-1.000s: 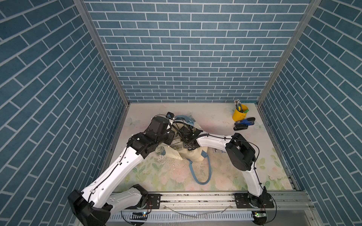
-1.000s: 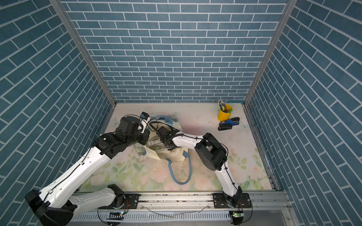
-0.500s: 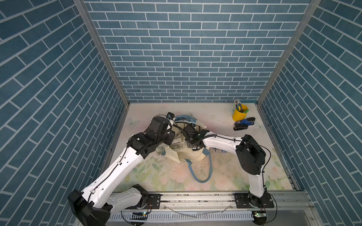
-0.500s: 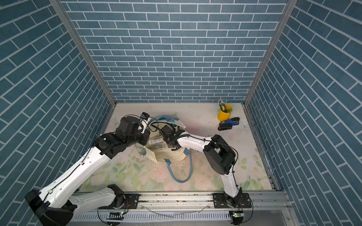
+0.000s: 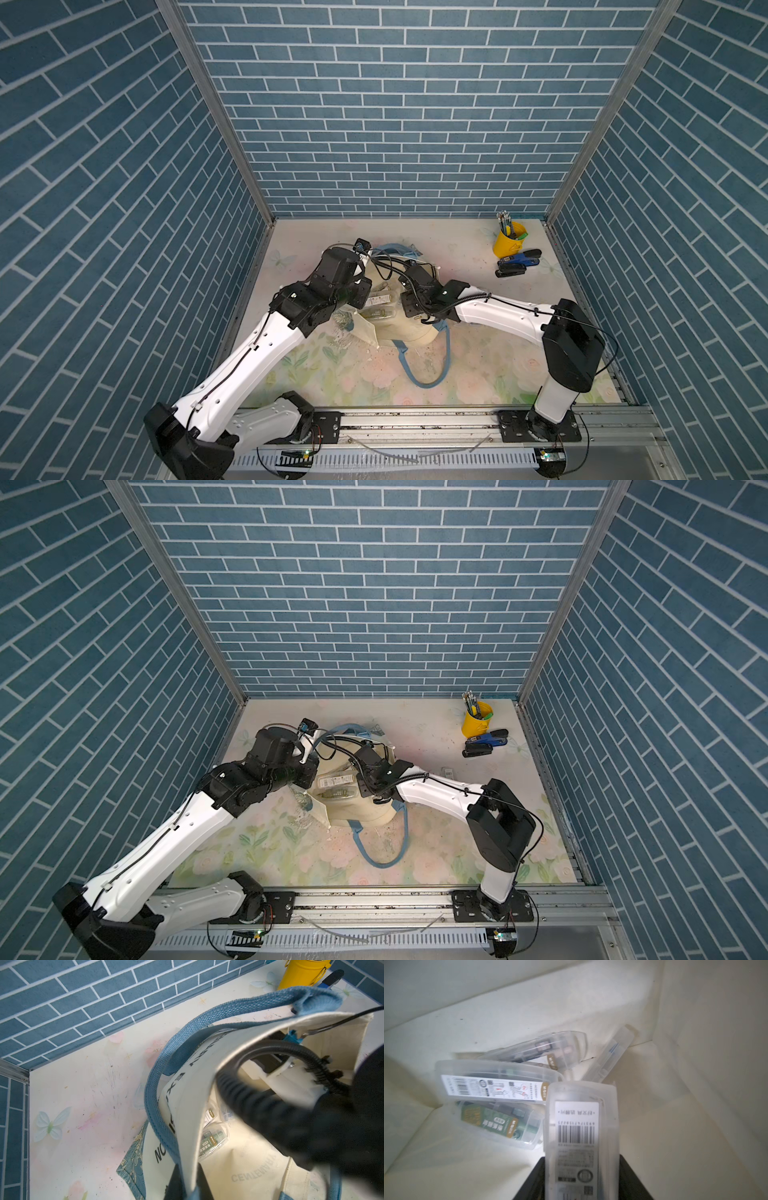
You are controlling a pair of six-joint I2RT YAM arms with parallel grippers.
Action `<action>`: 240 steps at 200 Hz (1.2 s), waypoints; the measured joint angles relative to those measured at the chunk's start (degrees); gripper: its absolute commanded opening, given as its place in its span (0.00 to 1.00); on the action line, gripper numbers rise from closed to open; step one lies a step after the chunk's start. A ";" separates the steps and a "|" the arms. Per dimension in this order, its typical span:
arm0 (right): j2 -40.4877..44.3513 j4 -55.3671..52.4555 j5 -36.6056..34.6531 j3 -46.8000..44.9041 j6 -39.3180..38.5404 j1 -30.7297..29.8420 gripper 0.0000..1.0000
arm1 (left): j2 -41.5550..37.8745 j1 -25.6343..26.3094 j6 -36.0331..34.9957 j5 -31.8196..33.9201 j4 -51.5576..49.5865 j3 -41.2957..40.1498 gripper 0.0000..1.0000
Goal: Take out the compass set from the canvas bag
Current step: Pick up the compass set from the canvas bag, then place the compass set at the center of the board.
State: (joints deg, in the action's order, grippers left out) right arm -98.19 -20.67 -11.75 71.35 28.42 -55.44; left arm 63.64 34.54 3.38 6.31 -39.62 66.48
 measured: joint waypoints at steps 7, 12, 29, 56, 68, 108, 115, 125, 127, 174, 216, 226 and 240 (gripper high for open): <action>1.49 0.94 1.20 -0.90 -0.46 0.00 0.32 | 0.00 0.00 0.00 0.00 -0.02 0.00 0.00; 2.67 1.51 2.10 -1.55 -0.92 0.00 0.32 | 0.02 0.00 0.00 0.00 -0.02 0.00 0.00; 7.06 3.54 5.44 -3.91 -3.26 -0.07 0.31 | 0.02 0.09 -0.02 -0.11 -0.02 0.00 0.00; 14.49 5.99 9.70 -7.26 -7.30 -0.46 0.27 | 0.02 0.09 -0.04 -0.09 -0.04 0.00 0.00; 17.00 5.95 10.86 -7.26 -9.07 -0.55 0.25 | 0.02 0.09 -0.09 -0.09 -0.04 0.00 0.00; 22.75 -4.61 10.36 -2.03 -16.74 -0.70 0.24 | 0.04 0.15 -0.20 -0.17 -0.02 0.00 0.00; 23.34 -7.52 9.16 0.17 -18.40 -0.63 0.24 | 0.07 0.15 -0.20 -0.17 -0.02 0.00 0.00; 24.44 -10.69 7.41 2.82 -20.52 -0.24 0.23 | 0.07 0.15 -0.20 -0.17 -0.02 0.00 0.00; 24.68 -11.32 7.15 3.30 -21.00 -0.13 0.23 | 0.07 0.15 -0.20 -0.17 -0.02 0.00 0.00; 32.68 -18.34 2.29 5.03 -27.12 13.90 0.20 | 0.07 0.15 -0.20 -0.44 -0.02 0.02 0.00; 31.58 -18.40 0.96 -3.65 -27.39 29.75 0.19 | 0.07 0.13 -0.20 -1.36 -0.02 0.02 0.00; 29.22 -18.40 0.22 -5.53 -27.23 32.59 0.22 | 0.07 0.15 -0.20 -1.53 -0.02 0.02 0.00; 24.96 -18.38 -0.98 -7.80 -27.21 36.26 0.23 | 0.07 0.13 -0.20 -1.81 -0.02 0.02 0.00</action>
State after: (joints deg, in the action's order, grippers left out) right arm -73.23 -39.05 -12.73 63.55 1.21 -19.18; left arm 63.70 34.68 3.18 4.49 -39.64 66.50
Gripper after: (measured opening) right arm 0.485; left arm 0.104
